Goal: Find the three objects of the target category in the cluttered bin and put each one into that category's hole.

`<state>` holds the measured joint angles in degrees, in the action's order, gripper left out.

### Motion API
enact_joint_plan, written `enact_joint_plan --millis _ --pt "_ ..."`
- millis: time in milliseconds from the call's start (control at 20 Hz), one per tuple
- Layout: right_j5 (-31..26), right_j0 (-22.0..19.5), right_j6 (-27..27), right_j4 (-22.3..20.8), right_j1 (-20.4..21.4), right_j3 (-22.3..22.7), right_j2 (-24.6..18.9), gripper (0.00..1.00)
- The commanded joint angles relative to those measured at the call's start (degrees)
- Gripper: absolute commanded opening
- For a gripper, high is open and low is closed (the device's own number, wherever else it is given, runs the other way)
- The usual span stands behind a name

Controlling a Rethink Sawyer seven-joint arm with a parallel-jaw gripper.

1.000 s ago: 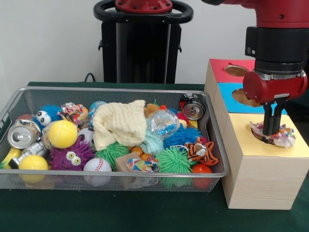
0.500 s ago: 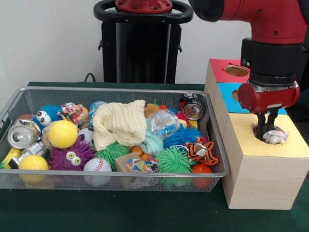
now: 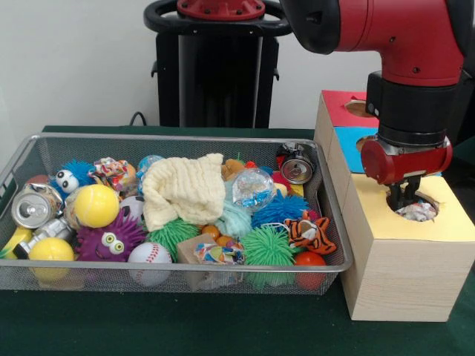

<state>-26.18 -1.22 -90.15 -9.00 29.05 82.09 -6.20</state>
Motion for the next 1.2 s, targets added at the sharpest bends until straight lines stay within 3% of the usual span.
enact_joint_plan --millis 50,950,1200 --pt "-0.2 -0.3 -2.1 -3.0 -2.4 0.3 -2.8 0.0" --pt "-0.5 -0.2 -1.8 -3.0 -2.8 -0.8 -2.8 0.0" --pt "-1.3 0.3 -2.6 -2.6 -0.8 -0.5 -2.0 0.0"
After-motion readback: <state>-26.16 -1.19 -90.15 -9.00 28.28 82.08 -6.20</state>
